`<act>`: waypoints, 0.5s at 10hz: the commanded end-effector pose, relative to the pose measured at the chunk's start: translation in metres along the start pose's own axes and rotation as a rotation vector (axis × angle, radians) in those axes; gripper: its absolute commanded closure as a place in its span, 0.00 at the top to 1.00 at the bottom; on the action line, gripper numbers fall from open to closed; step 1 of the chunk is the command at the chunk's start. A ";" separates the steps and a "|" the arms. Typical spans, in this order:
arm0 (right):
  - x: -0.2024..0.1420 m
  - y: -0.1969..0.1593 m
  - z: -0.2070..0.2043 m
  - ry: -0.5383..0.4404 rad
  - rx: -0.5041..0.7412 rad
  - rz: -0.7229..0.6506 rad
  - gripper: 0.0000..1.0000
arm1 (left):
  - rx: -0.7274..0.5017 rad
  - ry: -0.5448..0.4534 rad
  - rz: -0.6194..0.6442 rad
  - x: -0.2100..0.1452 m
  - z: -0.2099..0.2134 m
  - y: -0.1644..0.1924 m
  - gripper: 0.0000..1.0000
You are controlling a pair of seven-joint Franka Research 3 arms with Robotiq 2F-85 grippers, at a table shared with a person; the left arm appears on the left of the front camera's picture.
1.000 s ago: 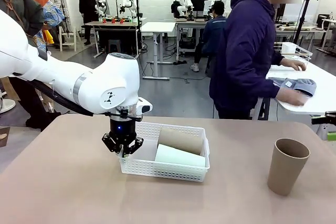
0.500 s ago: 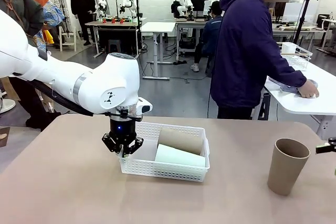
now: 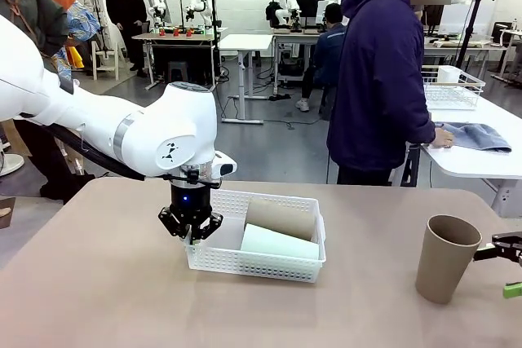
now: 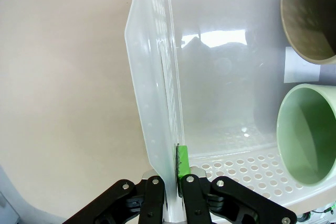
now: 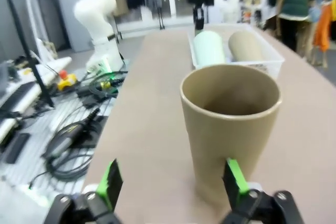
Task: Clean and organize the cups into the basket.
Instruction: Pick up the Reusable plastic cup from the right side of the table and stack it inside the Organizing basket in the center of the table.
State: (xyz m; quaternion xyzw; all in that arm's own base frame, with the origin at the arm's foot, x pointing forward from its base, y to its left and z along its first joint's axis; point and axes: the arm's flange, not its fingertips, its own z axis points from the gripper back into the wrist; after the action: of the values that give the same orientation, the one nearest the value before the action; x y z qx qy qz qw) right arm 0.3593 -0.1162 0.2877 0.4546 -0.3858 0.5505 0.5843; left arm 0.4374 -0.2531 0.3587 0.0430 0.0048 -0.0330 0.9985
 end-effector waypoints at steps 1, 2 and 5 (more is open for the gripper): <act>-0.007 -0.004 -0.006 0.012 -0.029 0.007 1.00 | 0.017 -0.005 0.002 -0.001 -0.002 -0.001 0.00; -0.010 -0.008 -0.006 0.010 -0.040 0.002 1.00 | 0.017 -0.005 0.002 -0.001 -0.002 -0.001 0.00; -0.024 -0.027 -0.016 0.005 -0.060 -0.034 1.00 | 0.017 -0.005 0.002 -0.001 -0.002 -0.001 0.00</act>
State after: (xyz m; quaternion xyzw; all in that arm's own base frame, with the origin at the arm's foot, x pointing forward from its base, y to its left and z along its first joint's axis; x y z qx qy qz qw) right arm 0.3710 -0.1138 0.2665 0.4451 -0.3884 0.5323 0.6063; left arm 0.4374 -0.2531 0.3588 0.0430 0.0048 -0.0329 0.9985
